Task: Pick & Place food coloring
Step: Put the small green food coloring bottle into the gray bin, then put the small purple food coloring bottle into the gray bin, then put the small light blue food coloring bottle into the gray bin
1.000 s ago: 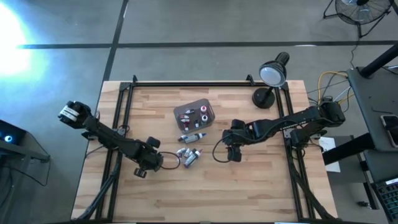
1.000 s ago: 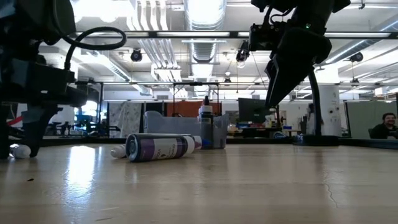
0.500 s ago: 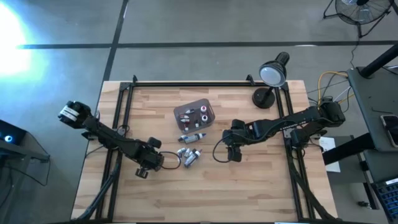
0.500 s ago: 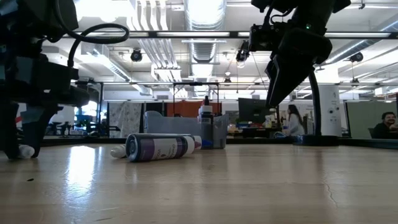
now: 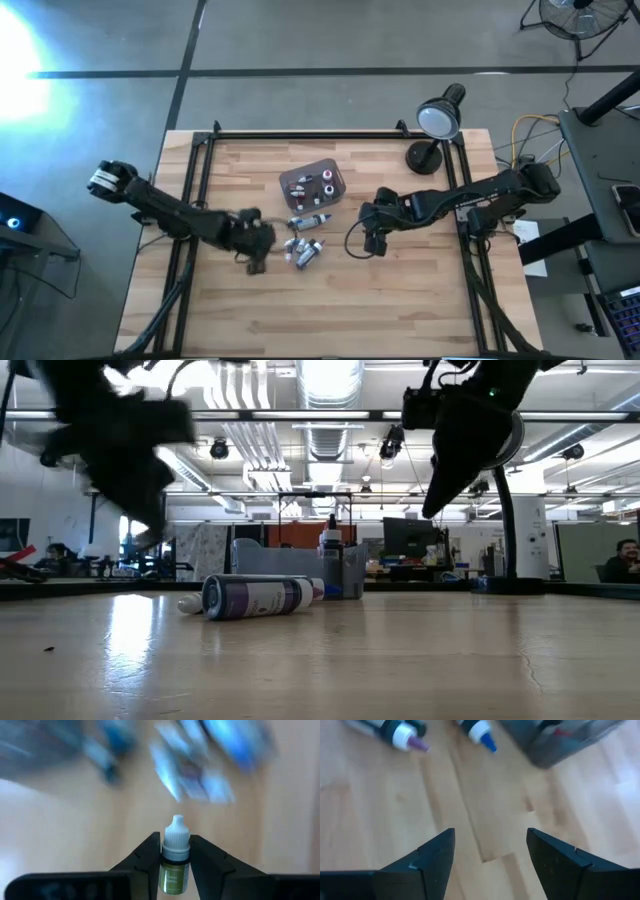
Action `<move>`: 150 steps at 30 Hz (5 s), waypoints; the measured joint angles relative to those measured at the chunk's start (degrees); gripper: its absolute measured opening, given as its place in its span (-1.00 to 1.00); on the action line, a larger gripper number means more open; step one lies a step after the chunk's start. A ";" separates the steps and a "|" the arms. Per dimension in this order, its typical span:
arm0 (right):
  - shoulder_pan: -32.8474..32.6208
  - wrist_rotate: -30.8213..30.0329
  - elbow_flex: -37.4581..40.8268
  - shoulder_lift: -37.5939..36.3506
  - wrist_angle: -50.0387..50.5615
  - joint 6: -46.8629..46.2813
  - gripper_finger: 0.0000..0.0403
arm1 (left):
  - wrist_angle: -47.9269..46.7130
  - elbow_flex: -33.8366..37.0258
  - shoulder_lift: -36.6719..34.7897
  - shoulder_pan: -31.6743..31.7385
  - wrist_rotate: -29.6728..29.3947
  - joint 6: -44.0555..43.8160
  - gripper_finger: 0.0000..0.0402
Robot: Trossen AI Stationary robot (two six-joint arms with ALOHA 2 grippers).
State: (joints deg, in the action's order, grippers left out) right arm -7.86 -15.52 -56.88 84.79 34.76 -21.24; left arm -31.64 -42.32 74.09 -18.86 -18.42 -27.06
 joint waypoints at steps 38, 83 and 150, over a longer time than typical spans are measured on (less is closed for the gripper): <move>3.34 5.28 4.07 -2.64 -11.14 13.16 0.17 | 4.52 -7.50 4.01 10.59 11.45 -17.96 -0.04; 4.87 6.57 4.00 6.05 -6.37 -1.58 0.13 | -12.19 -14.69 16.33 3.16 9.25 -49.34 -0.78; 5.88 -3.63 4.09 2.58 -6.71 -3.82 0.09 | 4.02 -10.60 21.84 11.74 5.92 -65.34 -0.05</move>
State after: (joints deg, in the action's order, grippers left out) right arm -1.98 -19.15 -52.80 87.37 28.05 -25.06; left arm -27.63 -52.93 95.93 -7.13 -12.50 -92.39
